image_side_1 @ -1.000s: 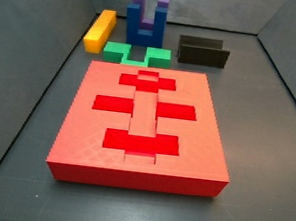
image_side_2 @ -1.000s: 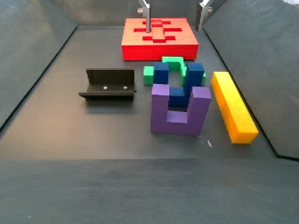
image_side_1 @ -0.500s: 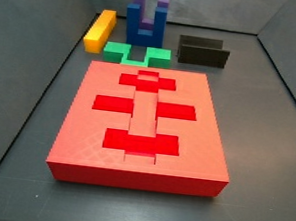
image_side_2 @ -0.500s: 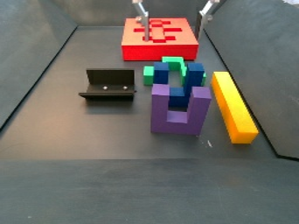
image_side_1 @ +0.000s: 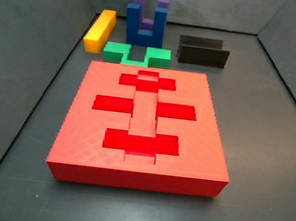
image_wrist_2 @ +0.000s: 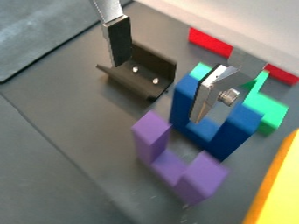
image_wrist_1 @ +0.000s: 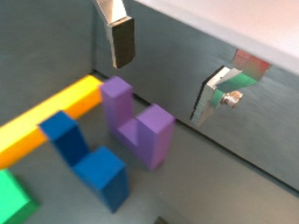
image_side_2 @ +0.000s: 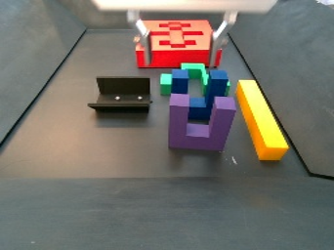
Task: Pick up the purple object. Move up. Move to above the board. Insert the purple object.
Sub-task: Pick up the purple object.
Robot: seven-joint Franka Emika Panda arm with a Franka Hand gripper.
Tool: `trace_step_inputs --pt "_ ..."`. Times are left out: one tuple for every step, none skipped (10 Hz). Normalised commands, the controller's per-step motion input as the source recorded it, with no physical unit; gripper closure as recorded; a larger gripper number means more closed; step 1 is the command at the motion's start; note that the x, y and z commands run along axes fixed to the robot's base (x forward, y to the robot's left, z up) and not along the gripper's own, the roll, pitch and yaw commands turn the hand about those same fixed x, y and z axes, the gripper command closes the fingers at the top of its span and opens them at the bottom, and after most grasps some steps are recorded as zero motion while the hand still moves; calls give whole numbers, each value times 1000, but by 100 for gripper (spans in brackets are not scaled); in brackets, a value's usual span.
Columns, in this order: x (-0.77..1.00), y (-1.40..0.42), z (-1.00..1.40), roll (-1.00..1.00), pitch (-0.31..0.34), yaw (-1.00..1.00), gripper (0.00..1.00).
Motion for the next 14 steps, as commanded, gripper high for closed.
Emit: trace_step_inputs --pt "214 200 -440 -57 -120 -234 0" --pt "94 191 -340 -99 -134 -114 0" --pt "149 131 -280 -137 -129 0 0" --pt "0 77 -140 -131 -84 9 0" --pt "-3 94 -163 -171 -119 71 0" --pt "0 54 -180 -186 -170 74 0" --pt "-40 0 -151 -157 -176 20 0" --pt "0 0 -123 -173 -181 14 0" --pt "134 0 -186 -174 -196 0 0" --pt "66 0 -223 -177 -214 0 0" --pt "143 0 -220 -183 -213 14 0" --pt "0 0 -303 -170 -227 6 0" --pt "0 3 -311 -164 -213 20 0" --pt "0 0 -300 -147 -203 9 0"
